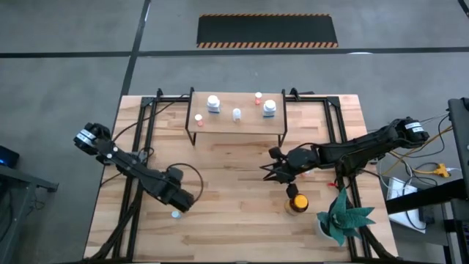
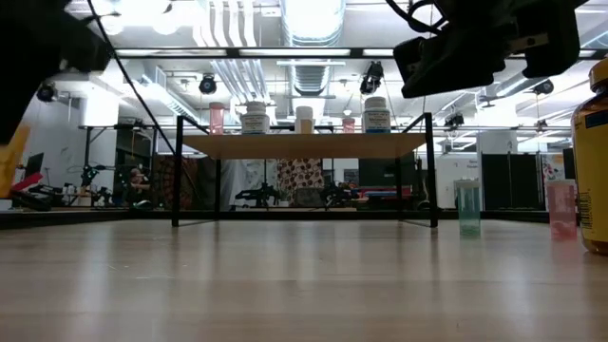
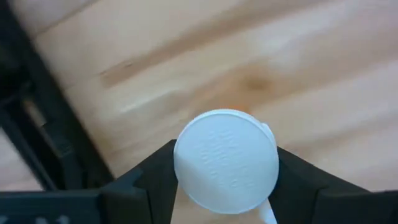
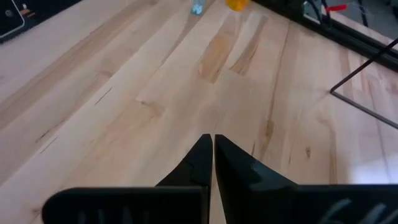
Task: Pick and place medicine bottles onto shelf by color
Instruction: Put the orange pill bottle on the shelf
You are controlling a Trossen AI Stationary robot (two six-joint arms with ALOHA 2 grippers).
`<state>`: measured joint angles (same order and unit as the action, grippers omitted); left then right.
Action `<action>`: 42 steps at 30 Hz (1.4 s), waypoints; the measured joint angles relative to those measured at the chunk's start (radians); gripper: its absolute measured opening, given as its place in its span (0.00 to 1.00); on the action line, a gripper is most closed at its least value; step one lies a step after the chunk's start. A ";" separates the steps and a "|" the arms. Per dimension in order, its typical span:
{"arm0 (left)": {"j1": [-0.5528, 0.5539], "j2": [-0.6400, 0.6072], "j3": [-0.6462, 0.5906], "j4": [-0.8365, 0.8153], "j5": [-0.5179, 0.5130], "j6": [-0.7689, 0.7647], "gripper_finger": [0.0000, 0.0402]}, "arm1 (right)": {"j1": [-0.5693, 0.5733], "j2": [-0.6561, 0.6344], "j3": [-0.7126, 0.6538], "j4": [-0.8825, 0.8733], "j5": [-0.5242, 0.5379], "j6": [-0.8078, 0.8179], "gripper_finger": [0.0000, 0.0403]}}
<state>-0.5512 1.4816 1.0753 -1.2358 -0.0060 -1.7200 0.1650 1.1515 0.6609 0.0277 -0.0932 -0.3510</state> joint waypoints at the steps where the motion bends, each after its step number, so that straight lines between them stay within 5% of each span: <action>1: 0.007 0.012 0.041 -0.007 -0.003 0.041 0.45 | 0.000 -0.004 0.000 0.000 0.000 0.000 0.02; 8: 0.097 0.147 0.323 -0.084 -0.007 0.405 0.46 | 0.000 -0.008 0.000 -0.001 0.000 -0.014 0.02; 22: 0.399 0.310 0.817 -0.135 -0.136 1.424 0.46 | 0.000 -0.008 0.000 -0.024 -0.002 -0.043 0.02; 28: 0.563 0.292 0.950 -0.135 -0.270 1.509 0.47 | 0.000 -0.008 -0.001 -0.025 -0.003 -0.047 0.02; 42: 0.768 0.292 0.922 -0.108 -0.266 1.492 0.47 | 0.000 -0.008 -0.001 -0.027 -0.003 -0.052 0.02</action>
<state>0.2167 1.7737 1.9974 -1.3436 -0.2724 -0.2278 0.1650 1.1435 0.6601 0.0008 -0.0959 -0.4034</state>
